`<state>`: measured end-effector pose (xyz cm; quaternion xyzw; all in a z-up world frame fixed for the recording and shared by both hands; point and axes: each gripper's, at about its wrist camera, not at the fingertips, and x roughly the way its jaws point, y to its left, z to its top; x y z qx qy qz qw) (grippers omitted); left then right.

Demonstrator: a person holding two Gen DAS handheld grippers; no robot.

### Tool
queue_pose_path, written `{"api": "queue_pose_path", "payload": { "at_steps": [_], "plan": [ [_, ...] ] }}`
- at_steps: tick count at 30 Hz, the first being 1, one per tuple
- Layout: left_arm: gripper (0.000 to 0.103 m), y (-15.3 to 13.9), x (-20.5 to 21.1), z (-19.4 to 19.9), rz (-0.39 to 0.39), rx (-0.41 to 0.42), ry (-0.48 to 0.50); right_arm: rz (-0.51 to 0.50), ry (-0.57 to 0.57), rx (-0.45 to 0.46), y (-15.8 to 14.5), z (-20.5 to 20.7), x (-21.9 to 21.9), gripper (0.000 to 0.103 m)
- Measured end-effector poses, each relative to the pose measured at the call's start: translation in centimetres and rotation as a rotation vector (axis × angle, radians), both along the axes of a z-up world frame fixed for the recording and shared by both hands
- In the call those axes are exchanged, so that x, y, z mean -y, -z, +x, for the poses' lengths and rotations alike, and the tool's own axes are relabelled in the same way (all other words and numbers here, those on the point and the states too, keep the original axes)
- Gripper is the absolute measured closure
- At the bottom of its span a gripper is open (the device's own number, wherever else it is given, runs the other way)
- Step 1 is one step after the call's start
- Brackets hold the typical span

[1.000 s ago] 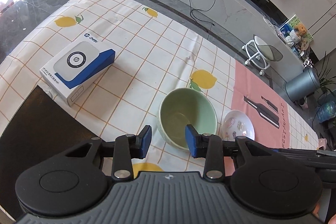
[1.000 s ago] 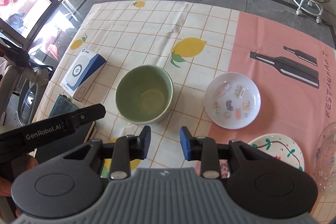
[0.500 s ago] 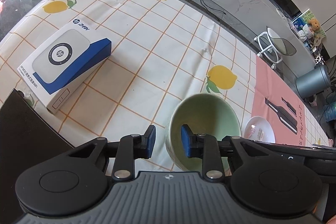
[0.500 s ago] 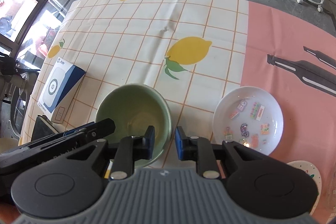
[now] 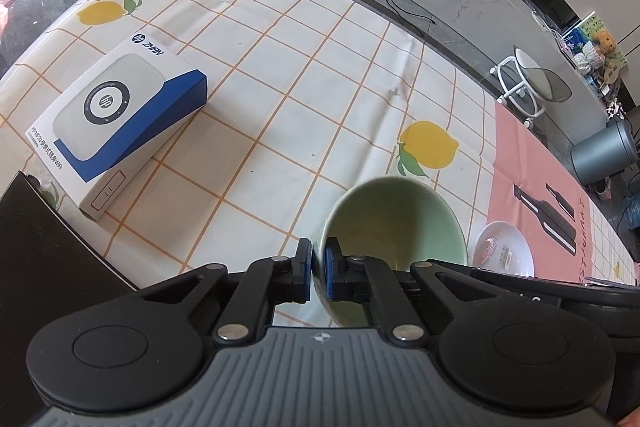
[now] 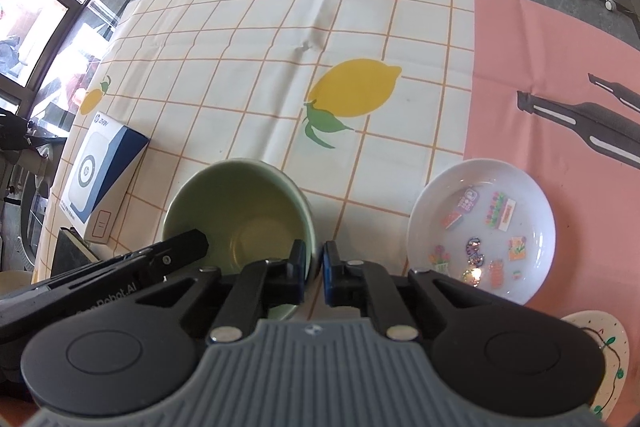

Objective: Organize plates and bowls
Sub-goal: 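Move the left gripper to the pale green bowl and grasp its rim, then lift the green bowl and lower it into the steel bowl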

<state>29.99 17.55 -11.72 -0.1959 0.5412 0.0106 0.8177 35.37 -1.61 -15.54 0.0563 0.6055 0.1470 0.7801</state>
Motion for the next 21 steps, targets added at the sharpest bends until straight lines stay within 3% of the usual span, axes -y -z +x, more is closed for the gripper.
{"api": "queue_pose_path", "payload": {
  "at_steps": [9, 21],
  "plan": [
    [0.096, -2.0, 0.2, -2.3, 0.006, -0.028, -0.007, 0.011, 0.022, -0.053, -1.0, -1.7, 0.4, 0.098],
    [0.096, -9.8, 2.7, -9.5, 0.024, 0.004, -0.004, 0.014, -0.011, 0.003, -8.5, -9.5, 2.5, 0.098]
  ]
}}
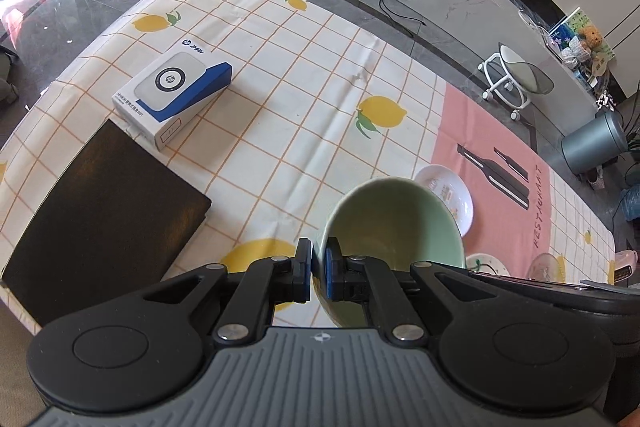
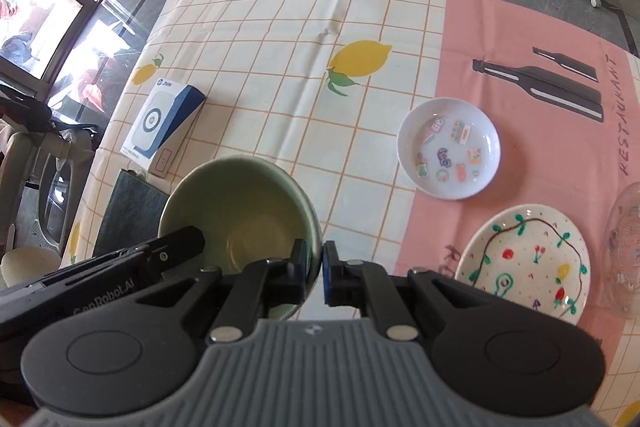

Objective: Organize plates and bowls
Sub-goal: 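Lift the green bowl and lower it into the steel bowl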

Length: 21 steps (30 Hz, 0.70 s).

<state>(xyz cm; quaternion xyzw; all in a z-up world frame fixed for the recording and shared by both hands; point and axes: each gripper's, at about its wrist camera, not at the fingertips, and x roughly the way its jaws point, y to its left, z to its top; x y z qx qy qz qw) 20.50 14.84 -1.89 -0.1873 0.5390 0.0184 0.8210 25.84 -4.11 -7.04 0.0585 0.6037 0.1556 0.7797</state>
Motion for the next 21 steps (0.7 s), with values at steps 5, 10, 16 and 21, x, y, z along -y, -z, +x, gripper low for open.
{"api": "queue_pose_path", "payload": {
  "at_steps": [5, 10, 16, 21],
  "plan": [
    [0.096, -2.5, 2.3, -3.7, 0.003, 0.018, 0.013, 0.009, -0.010, 0.017, -2.7, -4.0, 2.4, 0.097],
    [0.096, -4.1, 4.2, -6.8, -0.026, 0.020, 0.034, 0.027, -0.009, 0.036, -4.7, -7.9, 5.4, 0.097],
    [0.096, -4.2, 7.1, -9.5, -0.033, 0.022, 0.083, 0.007, -0.007, 0.069, -5.5, -12.3, 8.4, 0.097],
    [0.096, -2.4, 8.8, -10.5, -0.033, -0.012, 0.110, -0.004, 0.020, 0.061, -4.3, -14.1, 10.5, 0.097]
  ]
}}
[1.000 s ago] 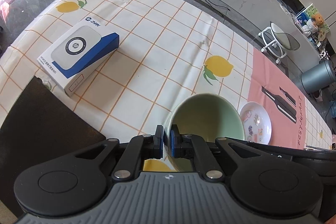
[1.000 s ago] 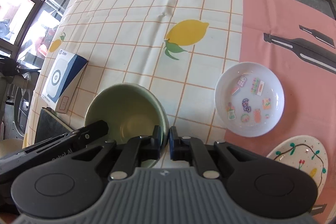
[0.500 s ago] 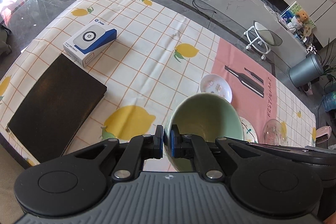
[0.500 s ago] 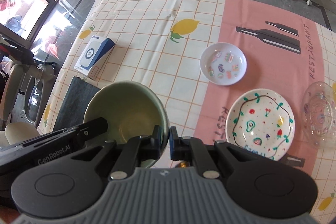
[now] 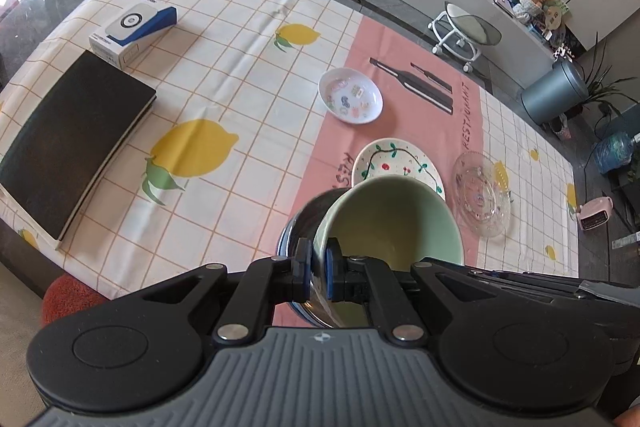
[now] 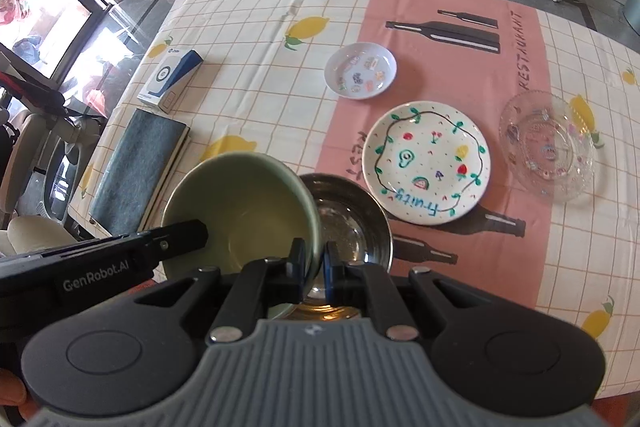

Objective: Organize plates and bowls
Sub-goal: 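Lift the green bowl and lower it into the steel bowl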

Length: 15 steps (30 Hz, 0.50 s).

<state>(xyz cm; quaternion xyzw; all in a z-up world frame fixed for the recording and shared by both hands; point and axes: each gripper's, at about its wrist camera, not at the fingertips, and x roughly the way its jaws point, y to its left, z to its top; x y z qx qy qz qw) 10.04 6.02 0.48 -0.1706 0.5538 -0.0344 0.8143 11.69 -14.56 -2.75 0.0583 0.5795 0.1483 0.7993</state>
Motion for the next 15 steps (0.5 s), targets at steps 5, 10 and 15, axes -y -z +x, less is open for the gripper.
{"api": "queue_pose_path", "payload": {
  "at_steps": [5, 10, 15],
  "plan": [
    [0.096, 2.0, 1.0, 0.0, 0.017, -0.033, 0.014, -0.005, 0.027, -0.024, 2.6, -0.5, 1.0, 0.097],
    [0.096, 3.3, 1.5, 0.3, 0.033, -0.050, 0.026, 0.030, 0.066, -0.057, 4.8, 0.0, 1.9, 0.097],
    [0.096, 3.8, 2.1, 1.0, 0.070, -0.055, 0.061, 0.047, 0.074, -0.075, 5.9, 0.7, 2.1, 0.097]
  ]
}}
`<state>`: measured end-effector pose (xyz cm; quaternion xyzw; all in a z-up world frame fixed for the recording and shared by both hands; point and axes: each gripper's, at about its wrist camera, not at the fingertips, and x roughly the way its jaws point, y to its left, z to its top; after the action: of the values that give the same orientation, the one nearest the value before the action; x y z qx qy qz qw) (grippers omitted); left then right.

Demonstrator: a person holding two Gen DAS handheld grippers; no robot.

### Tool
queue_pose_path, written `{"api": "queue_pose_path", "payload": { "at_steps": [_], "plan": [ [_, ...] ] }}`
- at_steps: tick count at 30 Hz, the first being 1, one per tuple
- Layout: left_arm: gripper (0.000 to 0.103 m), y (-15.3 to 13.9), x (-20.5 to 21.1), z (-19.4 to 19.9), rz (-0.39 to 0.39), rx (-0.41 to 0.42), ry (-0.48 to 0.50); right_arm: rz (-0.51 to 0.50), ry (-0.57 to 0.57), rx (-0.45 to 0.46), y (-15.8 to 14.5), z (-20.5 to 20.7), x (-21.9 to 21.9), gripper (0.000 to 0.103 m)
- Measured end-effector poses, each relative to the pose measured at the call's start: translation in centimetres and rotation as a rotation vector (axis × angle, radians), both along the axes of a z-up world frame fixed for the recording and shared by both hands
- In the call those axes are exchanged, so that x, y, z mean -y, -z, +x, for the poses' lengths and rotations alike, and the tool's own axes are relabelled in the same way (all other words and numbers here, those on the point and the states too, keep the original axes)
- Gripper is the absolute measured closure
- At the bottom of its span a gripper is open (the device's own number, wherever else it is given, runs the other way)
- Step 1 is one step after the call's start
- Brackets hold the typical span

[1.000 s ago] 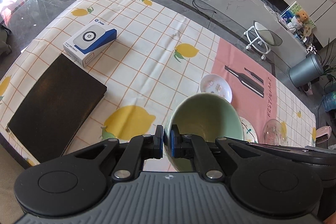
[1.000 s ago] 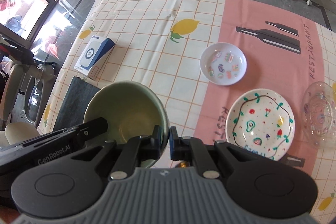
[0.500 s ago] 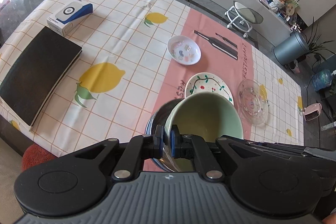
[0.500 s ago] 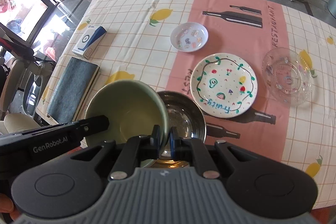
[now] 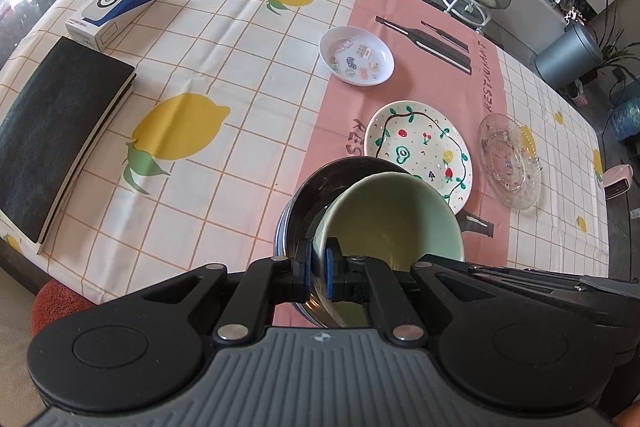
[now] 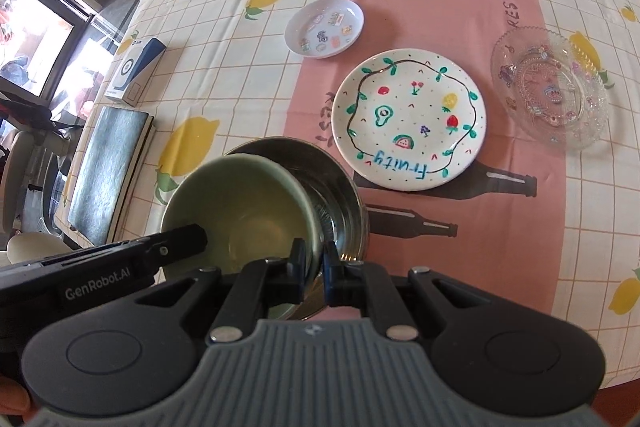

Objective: Organize plates and bowls
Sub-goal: 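Lift the green bowl and lower it into the steel bowl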

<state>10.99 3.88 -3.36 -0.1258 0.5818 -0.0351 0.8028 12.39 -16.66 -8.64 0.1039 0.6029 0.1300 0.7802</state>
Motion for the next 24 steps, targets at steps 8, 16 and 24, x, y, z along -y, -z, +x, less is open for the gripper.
{"api": "queue_pose_path", "payload": {
  "at_steps": [8, 16, 24],
  "plan": [
    [0.096, 0.8, 1.1, 1.0, 0.058, -0.015, 0.053, 0.012, 0.010, -0.032, 1.5, 1.2, 0.2, 0.098],
    [0.095, 1.7, 2.0, 1.4, 0.138, -0.019, 0.108, -0.019, -0.009, -0.032, 2.1, 1.9, -0.2, 0.098],
    [0.094, 1.5, 2.3, 1.5, 0.156, -0.024, 0.128, -0.060, -0.037, -0.005, 2.2, 1.9, -1.0, 0.098]
  ]
}}
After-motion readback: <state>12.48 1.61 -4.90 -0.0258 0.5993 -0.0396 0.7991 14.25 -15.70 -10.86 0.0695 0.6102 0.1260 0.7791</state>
